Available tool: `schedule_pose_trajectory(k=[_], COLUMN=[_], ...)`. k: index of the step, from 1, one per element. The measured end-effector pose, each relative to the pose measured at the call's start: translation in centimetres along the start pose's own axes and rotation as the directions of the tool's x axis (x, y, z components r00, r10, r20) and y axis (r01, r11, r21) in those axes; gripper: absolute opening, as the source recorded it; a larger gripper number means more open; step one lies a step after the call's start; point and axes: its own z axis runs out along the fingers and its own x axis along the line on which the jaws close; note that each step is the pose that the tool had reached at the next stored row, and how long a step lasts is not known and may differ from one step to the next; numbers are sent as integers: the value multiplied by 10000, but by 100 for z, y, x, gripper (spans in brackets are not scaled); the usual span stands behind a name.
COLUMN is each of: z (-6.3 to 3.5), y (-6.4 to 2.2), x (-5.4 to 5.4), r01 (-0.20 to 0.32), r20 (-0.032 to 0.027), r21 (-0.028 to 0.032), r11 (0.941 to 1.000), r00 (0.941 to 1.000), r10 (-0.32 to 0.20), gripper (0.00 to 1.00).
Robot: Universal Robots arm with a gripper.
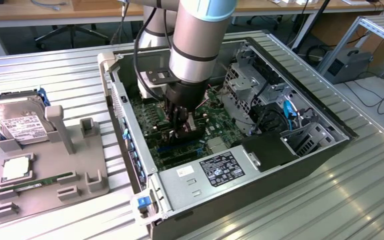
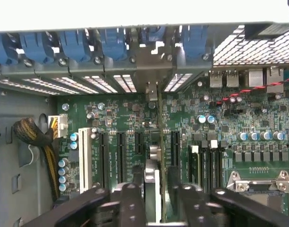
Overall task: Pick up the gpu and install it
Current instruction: 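Insert the gpu into the slot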
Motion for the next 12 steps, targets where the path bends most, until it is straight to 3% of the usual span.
schedule_pose_trajectory(k=[5,12], z=[-22,-216], y=[2,17], x=[1,-22], r01=[-1,-2], r20=[-15,-37], r21=[-1,0], r11=[10000,10000], r00=[10000,10000], r10=[1,2], gripper=[34,34])
